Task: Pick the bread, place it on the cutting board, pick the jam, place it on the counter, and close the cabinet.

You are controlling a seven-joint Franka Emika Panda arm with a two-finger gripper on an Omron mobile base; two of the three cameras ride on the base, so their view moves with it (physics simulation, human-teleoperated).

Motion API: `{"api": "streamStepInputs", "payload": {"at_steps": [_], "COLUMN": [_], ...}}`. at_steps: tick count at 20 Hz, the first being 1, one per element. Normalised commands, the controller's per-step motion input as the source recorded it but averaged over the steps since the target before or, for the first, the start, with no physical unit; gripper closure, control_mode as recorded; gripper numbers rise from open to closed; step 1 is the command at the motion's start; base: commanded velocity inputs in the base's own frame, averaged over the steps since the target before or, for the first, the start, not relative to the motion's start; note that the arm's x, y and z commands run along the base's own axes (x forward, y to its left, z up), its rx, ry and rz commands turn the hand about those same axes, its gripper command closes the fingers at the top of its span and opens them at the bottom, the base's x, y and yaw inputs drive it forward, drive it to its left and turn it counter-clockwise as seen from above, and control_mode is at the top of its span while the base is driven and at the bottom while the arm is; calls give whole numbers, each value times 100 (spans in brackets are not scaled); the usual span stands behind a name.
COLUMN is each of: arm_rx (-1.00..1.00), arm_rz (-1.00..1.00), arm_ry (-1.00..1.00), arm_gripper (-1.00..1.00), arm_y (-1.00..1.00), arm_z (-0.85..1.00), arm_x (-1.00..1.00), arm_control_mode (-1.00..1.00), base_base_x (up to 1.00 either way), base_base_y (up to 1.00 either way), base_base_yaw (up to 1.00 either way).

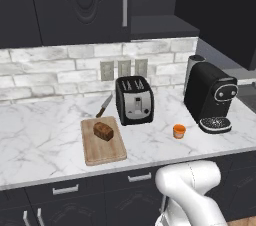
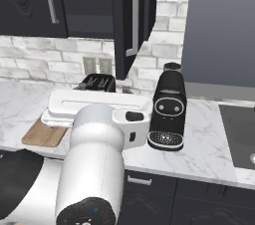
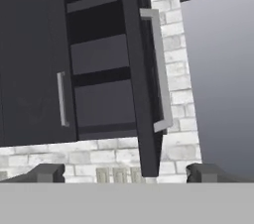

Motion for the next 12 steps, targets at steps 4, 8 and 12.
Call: {"api": "streamStepInputs", "payload": {"at_steps": [4, 8, 12], "arm_rx": [0, 0, 0], "arm_rz": [8, 8, 7], "arm_ry": [0, 0, 0], "arm_gripper": [-100, -100, -100], "arm_y": [-29, -34, -31], "arm_z": [-31, -26, 0], "arm_x": [50, 49, 46], "arm_control_mode": [-100, -100, -100], "base_base_x": [0, 0, 0], "base_base_y": [0, 0, 0], "base_base_yaw": [0, 0, 0]}}
